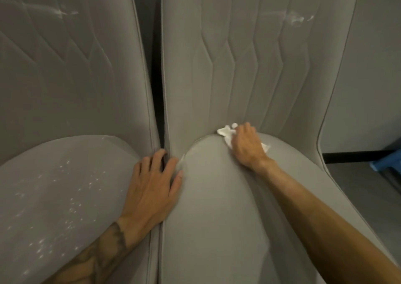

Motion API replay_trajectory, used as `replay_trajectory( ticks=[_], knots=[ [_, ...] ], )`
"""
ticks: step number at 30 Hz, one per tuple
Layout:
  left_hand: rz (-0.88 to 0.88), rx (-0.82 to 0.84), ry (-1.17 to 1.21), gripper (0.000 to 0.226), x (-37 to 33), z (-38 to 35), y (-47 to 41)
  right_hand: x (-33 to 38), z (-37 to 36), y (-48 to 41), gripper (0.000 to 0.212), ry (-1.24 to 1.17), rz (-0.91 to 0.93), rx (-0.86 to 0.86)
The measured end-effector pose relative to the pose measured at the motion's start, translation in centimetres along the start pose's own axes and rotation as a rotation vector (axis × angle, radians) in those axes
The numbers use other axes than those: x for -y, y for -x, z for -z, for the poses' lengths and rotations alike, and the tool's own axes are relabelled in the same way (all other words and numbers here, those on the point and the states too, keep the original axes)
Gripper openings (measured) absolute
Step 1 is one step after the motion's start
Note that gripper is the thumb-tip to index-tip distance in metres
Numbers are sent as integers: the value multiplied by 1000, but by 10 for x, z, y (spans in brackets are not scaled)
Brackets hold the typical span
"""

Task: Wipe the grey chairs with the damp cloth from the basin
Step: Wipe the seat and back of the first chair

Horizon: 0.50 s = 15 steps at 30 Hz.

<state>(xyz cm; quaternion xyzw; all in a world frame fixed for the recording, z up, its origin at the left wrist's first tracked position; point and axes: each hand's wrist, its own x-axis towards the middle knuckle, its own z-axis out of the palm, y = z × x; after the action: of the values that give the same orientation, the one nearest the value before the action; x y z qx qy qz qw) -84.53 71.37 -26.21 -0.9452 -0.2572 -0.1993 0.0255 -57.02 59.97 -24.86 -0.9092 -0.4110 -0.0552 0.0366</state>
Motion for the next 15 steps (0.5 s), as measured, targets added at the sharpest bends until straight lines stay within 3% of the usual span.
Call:
replay_trajectory(
  ticks=[3,5,8,13,15],
  knots=[
    [15,-26,25,37,0,-5,2,5,-2,-7,43,15,-123,1],
    [17,-33,29,37,-2,-7,3,42,-5,-4,51,-92,-15,11],
    [7,-55,46,37,-1,-8,2,82,-9,17,40,-198,250,-52],
    [10,-67,76,35,-2,-5,4,87,5,21,36,-190,204,-28],
    [1,-74,97,35,-1,-4,3,110,7,43,36,-259,312,-52]
  ],
)
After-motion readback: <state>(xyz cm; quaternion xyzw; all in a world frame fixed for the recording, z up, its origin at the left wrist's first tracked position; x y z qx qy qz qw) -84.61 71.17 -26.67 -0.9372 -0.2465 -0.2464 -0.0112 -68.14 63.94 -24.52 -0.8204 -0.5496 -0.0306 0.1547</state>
